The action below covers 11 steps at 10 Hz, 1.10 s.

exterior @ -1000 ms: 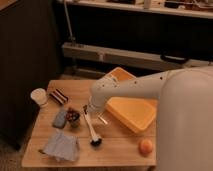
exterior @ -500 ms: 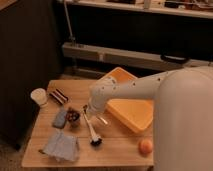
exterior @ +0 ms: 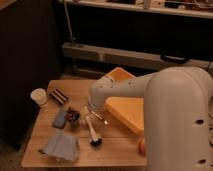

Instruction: Place fork in table surface

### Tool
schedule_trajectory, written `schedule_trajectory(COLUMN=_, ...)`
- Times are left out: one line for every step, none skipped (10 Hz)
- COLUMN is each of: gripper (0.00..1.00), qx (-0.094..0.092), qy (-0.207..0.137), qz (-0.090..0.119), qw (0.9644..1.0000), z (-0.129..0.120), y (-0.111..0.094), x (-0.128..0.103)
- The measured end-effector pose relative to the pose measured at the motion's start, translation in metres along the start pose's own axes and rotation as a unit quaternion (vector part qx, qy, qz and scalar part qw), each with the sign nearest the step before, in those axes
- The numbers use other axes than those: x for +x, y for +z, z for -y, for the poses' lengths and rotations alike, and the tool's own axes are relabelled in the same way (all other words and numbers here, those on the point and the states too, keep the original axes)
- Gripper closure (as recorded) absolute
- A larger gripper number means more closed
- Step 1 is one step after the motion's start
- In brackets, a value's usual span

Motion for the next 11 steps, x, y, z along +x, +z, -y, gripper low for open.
schedule_trajectory(gripper=0.20, qx=0.002, qy=0.002, qz=0.000, qw=1.0000, z=0.004, y=0.002, x=-0.004)
schedule_trajectory(gripper=0.20, qx=0.003, qy=0.005, qz=-0.002, qw=1.0000, z=0.009, y=0.005, x=-0.007)
schedule_trajectory(gripper=0.20, qx=0.002, qy=0.008, qz=-0.004, qw=1.0000, z=0.011, y=0.009, x=-0.009)
schedule_trajectory(gripper=0.20, qx=0.004, qy=0.014, qz=-0.006, qw=0.9999, z=0.016, y=0.012, x=-0.009)
schedule_trajectory(gripper=0.22, qx=0.004, qy=0.017, qz=-0.007, qw=0.9998, z=0.020, y=0.014, x=-0.009)
schedule_trajectory(gripper=0.32, qx=0.004, qy=0.021, qz=-0.009, qw=0.9997, z=0.023, y=0.016, x=-0.009)
schedule_trajectory(gripper=0.42, qx=0.005, qy=0.024, qz=-0.010, qw=0.9997, z=0.026, y=0.017, x=-0.009)
schedule_trajectory(gripper=0.48, qx=0.005, qy=0.026, qz=-0.010, qw=0.9996, z=0.028, y=0.017, x=-0.009)
schedule_trajectory(gripper=0.50, qx=0.006, qy=0.025, qz=-0.011, qw=0.9996, z=0.027, y=0.018, x=-0.009)
schedule_trajectory(gripper=0.50, qx=0.005, qy=0.024, qz=-0.012, qw=0.9996, z=0.027, y=0.019, x=-0.008)
schedule_trajectory(gripper=0.50, qx=0.006, qy=0.023, qz=-0.012, qw=0.9996, z=0.026, y=0.019, x=-0.009)
